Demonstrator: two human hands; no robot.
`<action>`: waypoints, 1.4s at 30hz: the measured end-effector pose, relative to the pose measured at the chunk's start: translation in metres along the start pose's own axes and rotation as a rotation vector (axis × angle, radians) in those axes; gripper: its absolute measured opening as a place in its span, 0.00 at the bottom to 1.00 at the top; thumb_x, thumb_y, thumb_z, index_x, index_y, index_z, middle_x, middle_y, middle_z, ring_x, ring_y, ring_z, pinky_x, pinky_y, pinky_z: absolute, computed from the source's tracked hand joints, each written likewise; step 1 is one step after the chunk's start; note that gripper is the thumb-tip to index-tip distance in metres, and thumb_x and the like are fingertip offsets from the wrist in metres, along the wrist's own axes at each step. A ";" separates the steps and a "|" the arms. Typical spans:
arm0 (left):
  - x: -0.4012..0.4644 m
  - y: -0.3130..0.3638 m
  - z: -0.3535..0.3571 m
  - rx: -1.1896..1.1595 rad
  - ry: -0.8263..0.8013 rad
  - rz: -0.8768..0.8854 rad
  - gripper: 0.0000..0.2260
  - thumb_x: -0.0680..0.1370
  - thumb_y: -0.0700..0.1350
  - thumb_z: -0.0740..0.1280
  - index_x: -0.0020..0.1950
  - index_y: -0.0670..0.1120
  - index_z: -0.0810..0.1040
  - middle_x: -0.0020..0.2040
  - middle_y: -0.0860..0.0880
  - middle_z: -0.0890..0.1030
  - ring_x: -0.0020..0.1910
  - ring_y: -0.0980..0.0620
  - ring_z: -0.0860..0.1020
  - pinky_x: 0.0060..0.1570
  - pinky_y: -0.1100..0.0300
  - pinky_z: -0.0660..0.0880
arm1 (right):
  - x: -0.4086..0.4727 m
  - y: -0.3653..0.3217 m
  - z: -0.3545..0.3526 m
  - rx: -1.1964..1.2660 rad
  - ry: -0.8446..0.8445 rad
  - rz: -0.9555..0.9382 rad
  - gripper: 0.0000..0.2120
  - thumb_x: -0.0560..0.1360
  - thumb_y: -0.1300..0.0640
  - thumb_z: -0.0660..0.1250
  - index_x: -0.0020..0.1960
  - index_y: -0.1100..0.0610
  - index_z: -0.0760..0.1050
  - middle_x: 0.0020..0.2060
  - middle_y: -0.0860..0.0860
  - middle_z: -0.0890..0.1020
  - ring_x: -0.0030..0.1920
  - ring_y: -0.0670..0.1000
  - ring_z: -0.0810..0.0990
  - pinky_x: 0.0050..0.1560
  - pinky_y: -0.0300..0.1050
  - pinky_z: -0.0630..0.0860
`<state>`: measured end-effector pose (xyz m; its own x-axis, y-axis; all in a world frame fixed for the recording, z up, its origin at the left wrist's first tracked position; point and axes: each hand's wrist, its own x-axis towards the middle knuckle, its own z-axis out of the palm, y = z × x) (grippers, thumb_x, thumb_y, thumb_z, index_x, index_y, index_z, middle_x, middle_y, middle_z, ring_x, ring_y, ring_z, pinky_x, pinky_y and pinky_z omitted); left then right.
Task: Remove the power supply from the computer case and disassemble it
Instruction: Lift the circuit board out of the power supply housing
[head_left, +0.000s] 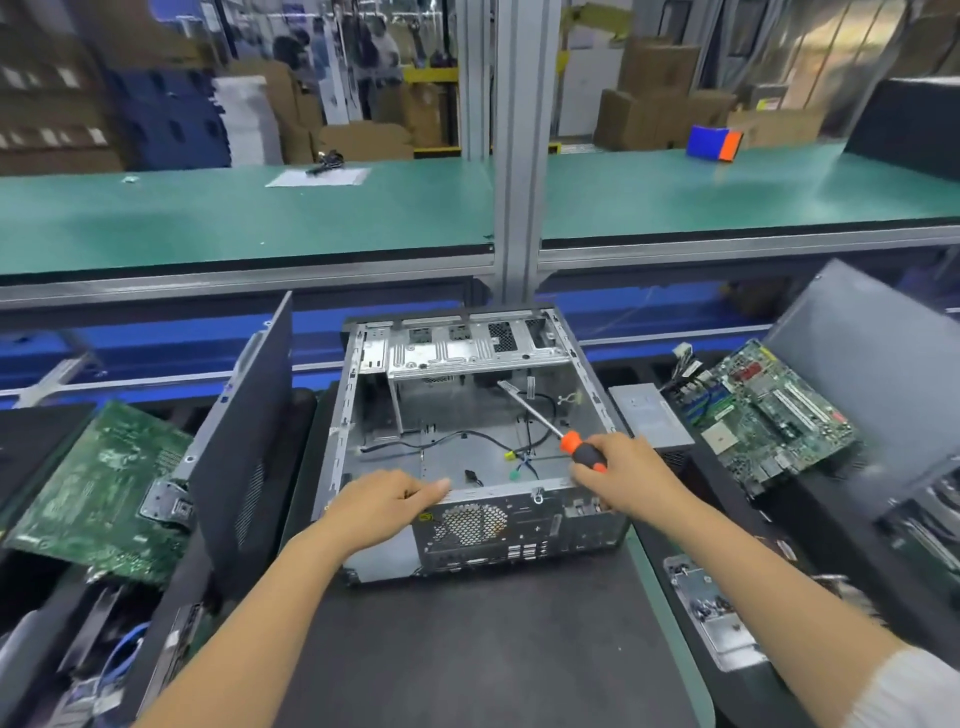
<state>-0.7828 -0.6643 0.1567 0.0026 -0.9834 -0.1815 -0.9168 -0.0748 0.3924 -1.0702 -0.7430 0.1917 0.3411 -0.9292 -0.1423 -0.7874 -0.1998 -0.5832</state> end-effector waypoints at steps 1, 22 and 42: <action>0.000 0.000 0.000 0.006 -0.004 0.008 0.30 0.76 0.70 0.52 0.22 0.50 0.61 0.22 0.53 0.56 0.19 0.54 0.58 0.28 0.58 0.54 | -0.003 0.001 -0.001 0.027 -0.005 0.000 0.06 0.74 0.55 0.67 0.47 0.58 0.77 0.31 0.52 0.79 0.26 0.47 0.77 0.28 0.38 0.72; 0.007 0.001 0.003 0.009 -0.016 0.032 0.35 0.77 0.70 0.47 0.52 0.41 0.75 0.33 0.52 0.77 0.34 0.56 0.72 0.43 0.57 0.69 | -0.011 0.009 -0.042 0.172 0.073 -0.008 0.03 0.79 0.56 0.64 0.46 0.53 0.75 0.39 0.51 0.82 0.27 0.46 0.79 0.26 0.36 0.72; -0.008 0.011 -0.001 0.071 -0.125 -0.041 0.29 0.78 0.69 0.44 0.48 0.54 0.79 0.37 0.57 0.74 0.44 0.54 0.75 0.43 0.57 0.69 | -0.009 0.007 -0.014 -0.168 0.012 0.087 0.09 0.79 0.51 0.60 0.49 0.57 0.71 0.36 0.52 0.76 0.33 0.50 0.72 0.31 0.41 0.66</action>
<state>-0.7930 -0.6576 0.1632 -0.0051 -0.9511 -0.3089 -0.9429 -0.0982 0.3181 -1.0862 -0.7399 0.1999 0.2629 -0.9486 -0.1764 -0.8887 -0.1669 -0.4271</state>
